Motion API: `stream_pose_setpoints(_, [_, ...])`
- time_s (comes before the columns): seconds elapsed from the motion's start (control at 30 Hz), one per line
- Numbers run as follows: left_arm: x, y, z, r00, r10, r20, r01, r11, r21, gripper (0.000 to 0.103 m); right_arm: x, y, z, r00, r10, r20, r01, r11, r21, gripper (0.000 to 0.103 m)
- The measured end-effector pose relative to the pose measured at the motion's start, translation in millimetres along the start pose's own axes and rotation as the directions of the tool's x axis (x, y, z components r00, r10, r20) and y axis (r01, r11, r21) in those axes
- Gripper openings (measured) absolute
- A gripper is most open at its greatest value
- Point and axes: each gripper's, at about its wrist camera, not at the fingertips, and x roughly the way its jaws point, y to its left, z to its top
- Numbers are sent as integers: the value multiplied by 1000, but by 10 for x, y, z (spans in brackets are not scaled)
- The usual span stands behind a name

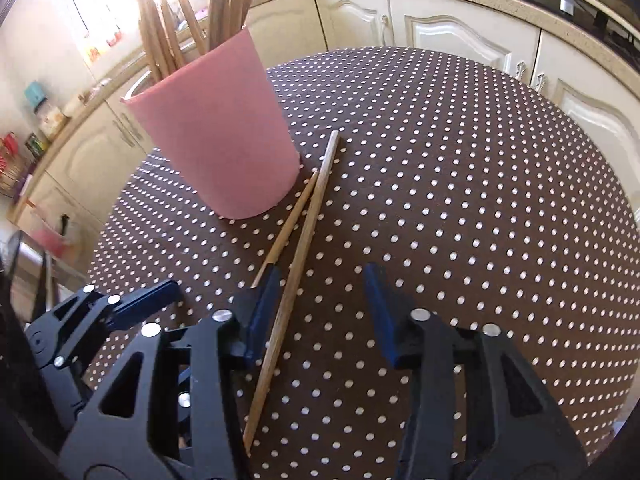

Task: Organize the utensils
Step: 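Move both open tools back down to the last chopsticks on the table, then close the left tool on a chopstick while the right tool grasps the last chopstick, then raise the left tool's chopstick over the pink cup while the right tool carries its chopstick there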

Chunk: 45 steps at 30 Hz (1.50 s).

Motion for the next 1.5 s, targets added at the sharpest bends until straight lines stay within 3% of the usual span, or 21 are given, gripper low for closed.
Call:
stream_pose_setpoints(0.27, [11, 107, 44, 1000, 2, -13, -2, 1000, -7, 58, 138, 197, 124, 994, -96, -52, 90, 991, -100, 37])
stream_pose_setpoints(0.37, [37, 111, 92, 1000, -2, -28, 1, 1000, -4, 58, 203, 301, 149, 987, -141, -72, 127, 977, -169, 26])
stream_pose_setpoints(0.43, [60, 116, 139, 999, -6, -45, 6, 1000, 0, 58, 189, 260, 151, 986, -131, -99, 112, 978, -177, 11])
stream_pose_setpoints(0.53, [106, 95, 229, 997, -13, -79, 13, 1000, 5, 56, 126, 159, 118, 986, -86, -144, 63, 986, -155, 6])
stream_pose_setpoints(0.73, [172, -41, 416, 988, -38, -150, 46, 998, 49, 28, 5, -64, 57, 974, -6, -225, -21, 993, -116, 6])
stream_pose_setpoints(0.83, [194, -80, 453, 983, -52, -173, 63, 996, 56, 6, -40, -131, 14, 972, 21, -235, -44, 995, -94, 6])
stream_pose_setpoints(0.9, [203, -90, 475, 983, -53, -177, 63, 997, 52, 6, -74, -186, -21, 973, 40, -229, -58, 996, -73, 6])
stream_pose_setpoints(1.1, [142, -79, 447, 979, -133, -151, 135, 991, -2, 5, -286, -393, -262, 980, 120, -158, -122, 992, -5, 6])
stream_pose_setpoints(1.27, [-142, -217, 402, 976, -212, -56, 214, 976, 27, 5, -627, -567, -347, 983, 182, -27, -181, 983, 40, 6])
stream_pose_setpoints(1.37, [-381, -250, 439, 966, -256, 36, 255, 966, 36, 5, -881, -699, -340, 971, 228, 77, -233, 970, 66, 6])
stream_pose_setpoints(1.5, [-737, -207, 497, 943, -290, 163, 288, 957, 32, 5, -1201, -782, -304, 938, 273, 215, -291, 955, 59, 6])
